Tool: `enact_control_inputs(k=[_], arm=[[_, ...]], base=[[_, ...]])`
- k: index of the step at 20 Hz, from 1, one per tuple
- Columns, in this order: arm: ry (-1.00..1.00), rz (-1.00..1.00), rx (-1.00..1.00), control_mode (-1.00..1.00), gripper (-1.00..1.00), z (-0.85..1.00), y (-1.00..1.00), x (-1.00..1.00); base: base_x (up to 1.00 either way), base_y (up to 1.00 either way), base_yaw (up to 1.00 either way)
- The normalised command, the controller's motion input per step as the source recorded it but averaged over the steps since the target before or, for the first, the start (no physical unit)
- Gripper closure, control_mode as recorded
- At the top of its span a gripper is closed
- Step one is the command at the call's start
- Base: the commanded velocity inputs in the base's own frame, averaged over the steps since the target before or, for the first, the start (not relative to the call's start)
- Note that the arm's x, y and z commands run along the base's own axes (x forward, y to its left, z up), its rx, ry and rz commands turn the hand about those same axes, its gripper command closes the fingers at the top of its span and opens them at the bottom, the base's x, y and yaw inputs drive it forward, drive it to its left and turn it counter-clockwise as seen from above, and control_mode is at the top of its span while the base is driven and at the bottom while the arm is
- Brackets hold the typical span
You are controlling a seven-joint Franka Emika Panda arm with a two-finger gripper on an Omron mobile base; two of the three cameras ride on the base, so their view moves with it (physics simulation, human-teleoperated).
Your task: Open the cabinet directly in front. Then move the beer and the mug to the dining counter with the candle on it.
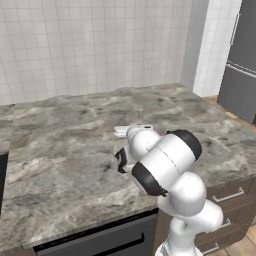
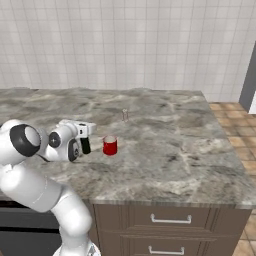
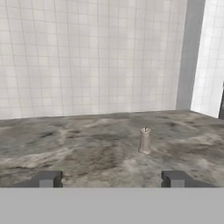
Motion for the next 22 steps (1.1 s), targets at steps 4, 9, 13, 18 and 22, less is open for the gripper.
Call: enact_control_inputs(k=[4,9,13,18,22], arm=[[-0.02,0.00,0.00,-1.00,-1.00,0.28,0.00,-0.02],[0.00,0.00,0.02,-1.00,-1.00,0.88,0.00,-0.31],[0.00,0.00,0.08,-1.00,-1.00,1.00,0.00,-0.96],[0.00,0.00,0.13,-1.00,-1.00,1.00,-0.10,-1.00],[0.00,0.03,0.15,-1.00,-1.00,1.00,-0.14,-1.00]], base=[[0.00,0.00,0.00],[0.00,0.00,0.00],[0.00,0.00,0.00],[0.00,0.00,0.00],[0.00,0.00,0.00]])
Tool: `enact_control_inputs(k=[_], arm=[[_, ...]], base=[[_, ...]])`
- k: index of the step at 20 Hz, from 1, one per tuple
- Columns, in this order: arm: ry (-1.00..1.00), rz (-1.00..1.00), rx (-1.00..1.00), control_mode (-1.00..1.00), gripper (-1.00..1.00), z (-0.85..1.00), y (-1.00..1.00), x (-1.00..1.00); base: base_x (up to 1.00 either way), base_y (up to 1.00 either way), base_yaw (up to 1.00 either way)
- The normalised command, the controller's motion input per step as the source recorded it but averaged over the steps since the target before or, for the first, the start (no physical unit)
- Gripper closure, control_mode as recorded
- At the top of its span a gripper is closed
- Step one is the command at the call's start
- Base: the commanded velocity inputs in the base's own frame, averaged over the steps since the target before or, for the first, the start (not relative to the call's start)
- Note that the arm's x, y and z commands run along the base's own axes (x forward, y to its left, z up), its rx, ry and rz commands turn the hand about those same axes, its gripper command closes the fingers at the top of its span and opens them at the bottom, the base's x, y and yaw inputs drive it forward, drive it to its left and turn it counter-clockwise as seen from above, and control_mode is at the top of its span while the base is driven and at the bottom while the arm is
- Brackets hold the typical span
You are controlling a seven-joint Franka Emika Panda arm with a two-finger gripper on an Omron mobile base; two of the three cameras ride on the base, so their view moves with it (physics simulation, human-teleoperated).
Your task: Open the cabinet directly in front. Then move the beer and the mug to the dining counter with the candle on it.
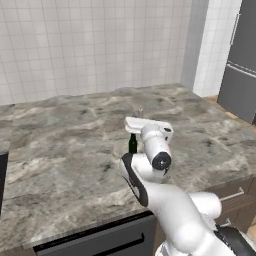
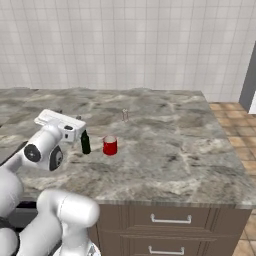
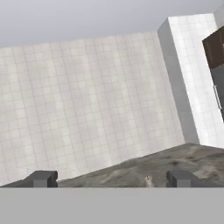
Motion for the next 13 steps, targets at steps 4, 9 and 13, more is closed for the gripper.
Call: enact_control_inputs(k=[4,9,13], arm=[[0.02,0.02,0.18,-1.00,-1.00,1.00,-0.10,-1.00],[0.05,0.01,0.18,-1.00,-1.00,1.00,-0.09,-1.00],[-0.04,0.01,0.21,-1.00,-1.00,0.65,-0.15,-1.00]], base=[[0.00,0.00,0.00],[0.00,0.00,0.00],[0.00,0.00,0.00]])
